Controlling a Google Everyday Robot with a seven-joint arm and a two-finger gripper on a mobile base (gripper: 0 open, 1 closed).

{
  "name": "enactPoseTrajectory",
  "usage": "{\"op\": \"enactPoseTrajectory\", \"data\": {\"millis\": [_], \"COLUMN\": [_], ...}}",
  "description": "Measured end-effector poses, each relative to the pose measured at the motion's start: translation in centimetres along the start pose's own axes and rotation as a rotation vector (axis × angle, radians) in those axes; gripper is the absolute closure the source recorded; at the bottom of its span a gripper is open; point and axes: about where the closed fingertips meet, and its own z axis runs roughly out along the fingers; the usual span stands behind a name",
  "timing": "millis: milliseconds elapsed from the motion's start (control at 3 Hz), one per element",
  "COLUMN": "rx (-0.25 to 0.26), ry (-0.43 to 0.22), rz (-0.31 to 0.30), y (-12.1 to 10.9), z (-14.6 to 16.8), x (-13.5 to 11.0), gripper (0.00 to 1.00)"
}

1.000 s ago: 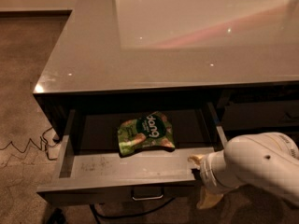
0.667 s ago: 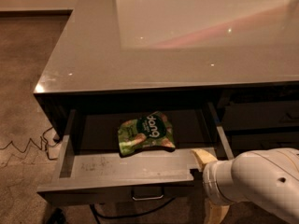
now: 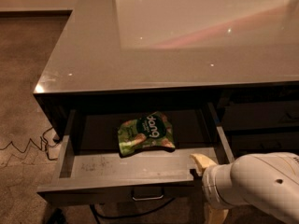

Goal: Open top drawer

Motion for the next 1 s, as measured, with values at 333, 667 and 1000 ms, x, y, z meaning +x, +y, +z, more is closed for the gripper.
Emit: {"op": "enactPoseTrajectory", "data": {"millis": [333,667,1000], "rx": [-0.039,-0.079,-0.091], "ry": [0.019,0.048,0.057], "rz": [-0.023,-0.025,-0.012], "y": [1.3,2.8,3.4], "z": [1.2,2.3,2.2], "x": [-0.3,0.1,0.4], "gripper": [0.18,0.42,0.65]}}
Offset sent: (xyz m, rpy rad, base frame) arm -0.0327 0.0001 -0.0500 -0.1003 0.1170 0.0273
